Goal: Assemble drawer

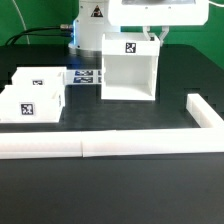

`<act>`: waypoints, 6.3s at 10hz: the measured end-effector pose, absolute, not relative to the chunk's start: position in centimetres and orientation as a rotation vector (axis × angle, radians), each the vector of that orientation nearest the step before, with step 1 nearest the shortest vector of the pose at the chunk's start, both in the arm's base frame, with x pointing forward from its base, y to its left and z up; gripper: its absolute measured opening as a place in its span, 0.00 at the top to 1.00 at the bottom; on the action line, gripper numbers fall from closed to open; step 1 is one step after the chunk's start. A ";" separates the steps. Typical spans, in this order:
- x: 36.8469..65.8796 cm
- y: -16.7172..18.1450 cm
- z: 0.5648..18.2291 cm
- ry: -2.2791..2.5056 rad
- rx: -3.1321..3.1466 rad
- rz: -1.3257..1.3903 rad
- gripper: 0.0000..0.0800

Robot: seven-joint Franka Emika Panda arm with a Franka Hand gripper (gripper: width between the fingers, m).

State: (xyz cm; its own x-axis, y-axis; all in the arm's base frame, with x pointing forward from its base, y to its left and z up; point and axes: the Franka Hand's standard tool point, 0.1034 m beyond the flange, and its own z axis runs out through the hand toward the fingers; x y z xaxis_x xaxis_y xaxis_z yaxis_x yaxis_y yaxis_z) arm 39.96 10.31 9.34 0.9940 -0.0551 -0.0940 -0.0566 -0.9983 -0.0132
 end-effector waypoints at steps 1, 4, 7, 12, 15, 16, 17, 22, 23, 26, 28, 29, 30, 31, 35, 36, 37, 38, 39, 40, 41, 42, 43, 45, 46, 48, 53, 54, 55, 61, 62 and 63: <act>41.8 9.9 9.4 0.046 -3.113 0.141 0.95; 47.5 9.7 9.4 -0.014 -3.092 0.082 0.95; 52.7 10.0 9.5 -0.013 -3.077 0.006 0.95; 56.1 10.3 9.7 -0.058 -3.062 -0.097 0.95; 56.2 10.4 9.8 0.042 -3.059 -0.100 0.95; 56.3 10.5 9.8 0.108 -3.055 -0.103 0.95; 56.3 10.6 9.9 0.195 -3.047 -0.101 0.95; 57.2 11.1 9.7 1.001 -2.857 -0.078 0.95; 57.5 11.0 9.9 1.076 -2.824 -0.082 0.95; 57.6 11.5 10.1 1.248 -2.731 -0.071 0.95; 57.6 11.8 10.2 1.374 -2.656 -0.054 0.95; 57.5 11.7 10.1 1.470 -2.597 -0.040 0.95; 57.5 11.6 10.0 1.643 -2.479 -0.015 0.95; 57.6 11.4 10.0 1.737 -2.405 0.000 0.95; 57.6 11.6 10.0 1.972 -2.187 0.048 0.95; 57.6 11.5 10.0 1.978 -2.179 0.051 0.95; 57.8 11.2 9.8 1.999 -2.154 0.058 0.95; 58.4 11.0 9.7 2.010 -2.136 0.061 0.95; 59.3 10.9 9.7 2.017 -2.122 0.062 0.95; 60.3 10.9 9.8 2.016 -2.113 0.056 0.95; 61.0 11.1 9.7 2.019 -2.110 0.067 0.95; 62.2 11.4 9.8 2.015 -2.107 0.076 0.95; 63.3 11.5 9.8 2.015 -2.103 0.078 0.95; 65.0 11.5 9.8 2.018 -2.094 0.076 0.95; 65.3 11.5 9.8 2.021 -2.098 0.090 0.95; 65.3 11.4 9.8 2.022 -2.100 0.098 0.95; 65.5 11.6 10.1 2.000 -2.111 0.084 0.48; 65.5 11.6 10.1 1.999 -2.112 0.083 0.31; 65.5 11.6 10.1 1.997 -2.113 0.082 0.31; 64.8 9.7 13.9 1.567 -2.417 0.080 0.19; 64.9 9.3 15.0 1.497 -2.453 0.065 0.19; 64.9 9.5 14.5 1.495 -2.455 0.059 0.19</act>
Offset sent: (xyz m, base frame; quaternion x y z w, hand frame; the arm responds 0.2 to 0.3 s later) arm 0.0706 -0.0005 -0.0087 0.0294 -0.0107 -0.0258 0.9992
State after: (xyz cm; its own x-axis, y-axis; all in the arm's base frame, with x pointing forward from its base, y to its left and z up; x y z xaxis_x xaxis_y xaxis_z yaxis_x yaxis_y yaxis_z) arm 64.89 9.49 14.54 0.4680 -0.8670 -0.1711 -0.8778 -0.4336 -0.2038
